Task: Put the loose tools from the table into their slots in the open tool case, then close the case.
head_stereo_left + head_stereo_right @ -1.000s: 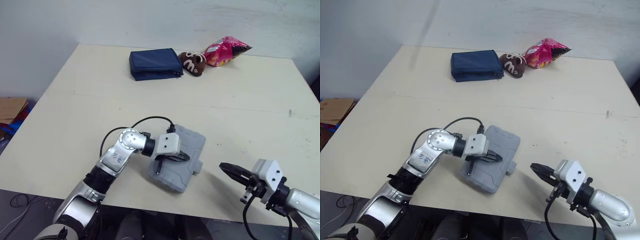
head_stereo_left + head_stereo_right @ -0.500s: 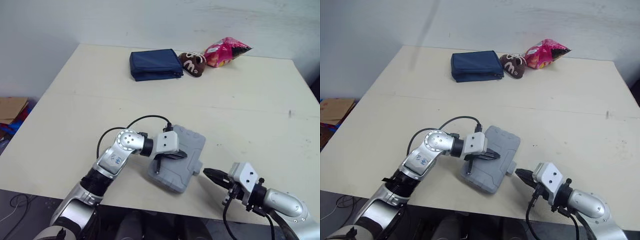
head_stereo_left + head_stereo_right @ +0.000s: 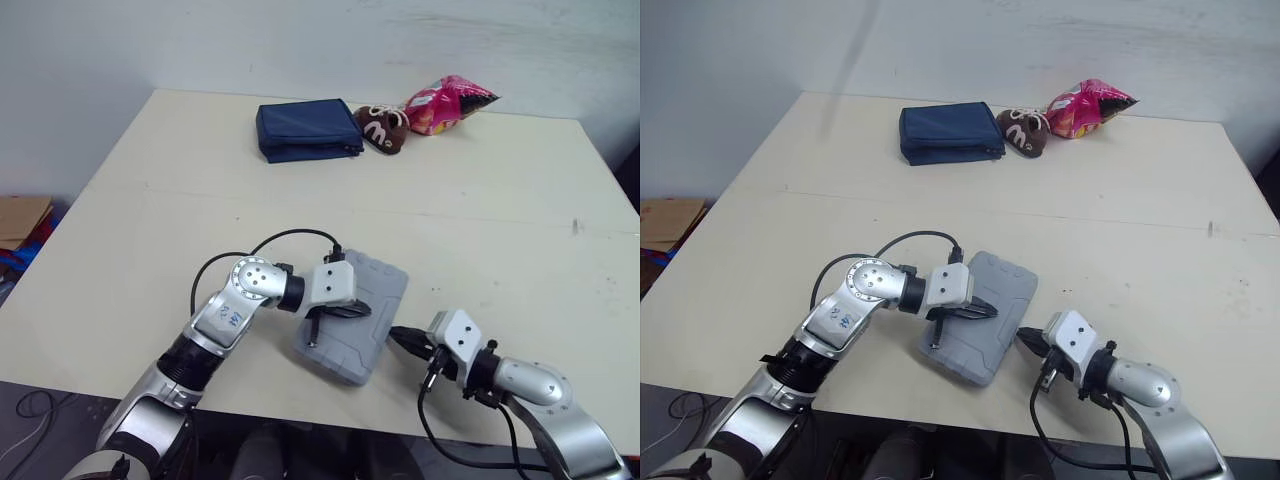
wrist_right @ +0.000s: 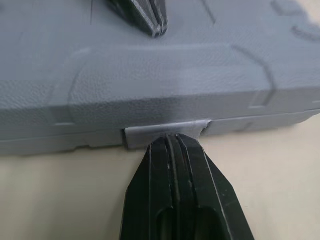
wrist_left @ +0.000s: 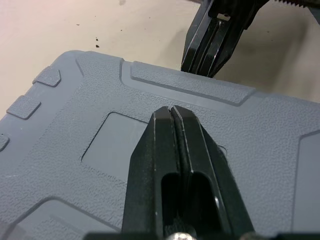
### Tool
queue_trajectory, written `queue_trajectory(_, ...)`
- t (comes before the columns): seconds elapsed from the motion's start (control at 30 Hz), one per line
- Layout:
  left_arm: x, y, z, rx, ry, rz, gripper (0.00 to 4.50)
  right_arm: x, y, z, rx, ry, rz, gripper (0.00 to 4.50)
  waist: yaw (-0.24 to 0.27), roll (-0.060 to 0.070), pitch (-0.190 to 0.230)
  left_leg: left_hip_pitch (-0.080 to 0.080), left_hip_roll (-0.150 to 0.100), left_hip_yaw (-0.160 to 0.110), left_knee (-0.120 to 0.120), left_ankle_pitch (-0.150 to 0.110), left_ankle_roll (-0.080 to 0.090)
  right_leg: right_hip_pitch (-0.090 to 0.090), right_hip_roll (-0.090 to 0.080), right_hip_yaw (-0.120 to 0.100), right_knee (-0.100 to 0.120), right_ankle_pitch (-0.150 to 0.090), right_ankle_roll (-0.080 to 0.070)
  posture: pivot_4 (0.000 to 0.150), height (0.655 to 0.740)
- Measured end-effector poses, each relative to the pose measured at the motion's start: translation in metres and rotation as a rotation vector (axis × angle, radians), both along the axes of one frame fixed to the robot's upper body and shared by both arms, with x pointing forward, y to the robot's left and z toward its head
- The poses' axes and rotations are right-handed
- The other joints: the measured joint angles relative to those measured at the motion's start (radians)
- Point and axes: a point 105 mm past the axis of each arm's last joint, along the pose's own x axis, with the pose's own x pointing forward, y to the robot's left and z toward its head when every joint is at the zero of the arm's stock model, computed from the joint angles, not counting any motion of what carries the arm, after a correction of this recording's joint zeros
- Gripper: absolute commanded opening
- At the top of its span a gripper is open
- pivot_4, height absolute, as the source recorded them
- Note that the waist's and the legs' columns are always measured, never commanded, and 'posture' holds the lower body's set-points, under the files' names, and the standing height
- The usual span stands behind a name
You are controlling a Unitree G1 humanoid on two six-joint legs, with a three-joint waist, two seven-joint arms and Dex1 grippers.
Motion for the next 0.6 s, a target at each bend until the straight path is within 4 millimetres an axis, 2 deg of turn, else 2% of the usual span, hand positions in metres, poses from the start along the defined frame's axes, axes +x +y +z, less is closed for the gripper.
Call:
queue_trajectory(0.4,0.007,0.002,-0.003,0.013,-0.004,-0.002,0.02,0.013,0.013,-0.001,0.029,0.021,0.066,0.00,-0.027,-0.002,-0.001,0.003,0.003,0.000,-0.002,0.000,0.000,0.001,0.002,0.000,0.001,0.001,-0.003,0.150,0.7400)
queue_trajectory(0.6,0.009,0.001,-0.006,-0.034,-0.036,-0.009,0.02,0.015,0.008,-0.002,0.018,0.033,0.083,0.00,-0.023,-0.003,-0.003,0.015,0.004,0.000,-0.004,-0.003,0.000,0.014,0.002,0.000,-0.003,0.000,-0.005,0.150,0.7400)
